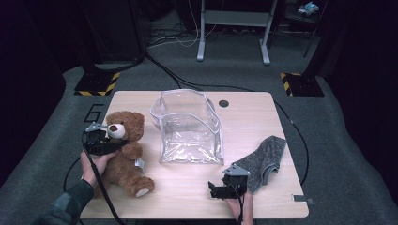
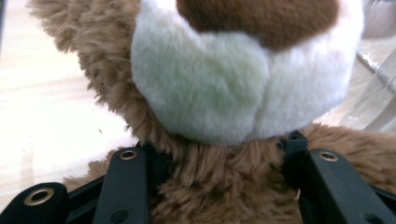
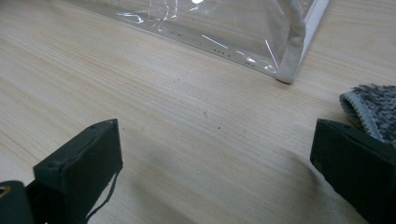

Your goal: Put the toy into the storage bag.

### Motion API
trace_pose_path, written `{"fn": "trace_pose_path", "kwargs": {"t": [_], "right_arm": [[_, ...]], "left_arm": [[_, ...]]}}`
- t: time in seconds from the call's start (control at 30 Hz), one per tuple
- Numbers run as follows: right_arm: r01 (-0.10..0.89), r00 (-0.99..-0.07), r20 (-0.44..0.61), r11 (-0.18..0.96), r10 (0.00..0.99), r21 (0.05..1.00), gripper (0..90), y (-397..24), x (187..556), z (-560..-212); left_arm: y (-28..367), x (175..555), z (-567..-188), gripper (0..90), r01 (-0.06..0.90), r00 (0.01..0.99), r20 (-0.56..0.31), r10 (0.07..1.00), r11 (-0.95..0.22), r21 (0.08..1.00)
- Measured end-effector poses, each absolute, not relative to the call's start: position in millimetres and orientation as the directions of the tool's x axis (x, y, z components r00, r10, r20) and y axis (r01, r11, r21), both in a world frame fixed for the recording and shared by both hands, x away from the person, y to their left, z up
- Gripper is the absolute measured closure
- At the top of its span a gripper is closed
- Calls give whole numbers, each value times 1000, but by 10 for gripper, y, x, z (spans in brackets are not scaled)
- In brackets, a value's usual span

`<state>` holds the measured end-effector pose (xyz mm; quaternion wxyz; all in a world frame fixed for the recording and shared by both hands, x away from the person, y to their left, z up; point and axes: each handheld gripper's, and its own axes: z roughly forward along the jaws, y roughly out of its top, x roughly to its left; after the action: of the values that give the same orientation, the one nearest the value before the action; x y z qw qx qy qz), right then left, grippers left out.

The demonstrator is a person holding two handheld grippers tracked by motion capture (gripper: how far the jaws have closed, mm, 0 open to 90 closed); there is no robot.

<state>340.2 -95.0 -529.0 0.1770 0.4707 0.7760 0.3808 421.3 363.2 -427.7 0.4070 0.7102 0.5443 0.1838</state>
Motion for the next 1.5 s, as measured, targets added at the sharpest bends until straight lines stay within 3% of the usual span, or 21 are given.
{"fn": "trace_pose_path", "kwargs": {"t": [0.83, 1.5], "right_arm": [[610, -505, 62, 304, 861, 732, 18, -924, 3421, -5301], [609, -504, 59, 306, 862, 732, 20, -919, 3419, -5301]], "left_arm": [[3747, 4368, -3696, 531, 519, 337, -155, 929, -46, 854], [3704, 4748, -3251, 530, 448, 287, -63, 956, -76, 891]]}}
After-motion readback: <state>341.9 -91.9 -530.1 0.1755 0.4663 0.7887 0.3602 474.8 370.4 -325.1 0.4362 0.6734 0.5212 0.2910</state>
